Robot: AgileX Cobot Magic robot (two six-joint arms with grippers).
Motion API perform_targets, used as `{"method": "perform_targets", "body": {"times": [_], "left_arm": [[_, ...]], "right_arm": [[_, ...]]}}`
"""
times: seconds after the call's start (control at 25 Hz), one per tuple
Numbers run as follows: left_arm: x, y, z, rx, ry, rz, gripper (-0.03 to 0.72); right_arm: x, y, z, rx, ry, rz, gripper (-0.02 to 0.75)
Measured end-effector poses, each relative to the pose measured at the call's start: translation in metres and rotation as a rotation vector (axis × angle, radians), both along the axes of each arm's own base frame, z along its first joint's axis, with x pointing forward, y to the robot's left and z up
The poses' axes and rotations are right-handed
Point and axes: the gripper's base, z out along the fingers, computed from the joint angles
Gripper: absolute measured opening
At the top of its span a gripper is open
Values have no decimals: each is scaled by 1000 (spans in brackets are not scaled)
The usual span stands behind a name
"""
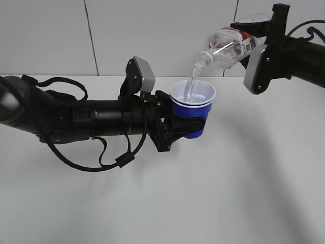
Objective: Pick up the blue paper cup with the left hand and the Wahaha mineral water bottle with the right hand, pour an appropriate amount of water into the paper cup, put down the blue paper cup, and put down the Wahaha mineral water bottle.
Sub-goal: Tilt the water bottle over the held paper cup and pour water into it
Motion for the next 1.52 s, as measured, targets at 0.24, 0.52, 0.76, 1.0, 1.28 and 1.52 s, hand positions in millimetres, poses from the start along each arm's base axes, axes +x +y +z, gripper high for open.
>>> {"method": "perform_targets", "body": {"times": [0.24, 0.52, 0.76, 1.0, 1.28, 1.52], "left_arm": [[0, 0, 0, 0, 0, 0, 423], [0, 0, 0, 1, 0, -1, 423], [0, 0, 0, 1, 0, -1, 423], [0, 0, 0, 1, 0, -1, 423], [0, 0, 0, 3, -2, -5, 423], [0, 0, 0, 3, -2, -5, 423]], "right_arm": [[0, 0, 0, -5, -3, 0, 380], [0, 0, 0, -6, -4, 0, 380], [0, 0, 0, -9, -7, 0, 379], [0, 0, 0, -20, -14, 1, 380], [0, 0, 0, -22, -16, 1, 379], [0, 0, 0, -26, -19, 1, 379]]}}
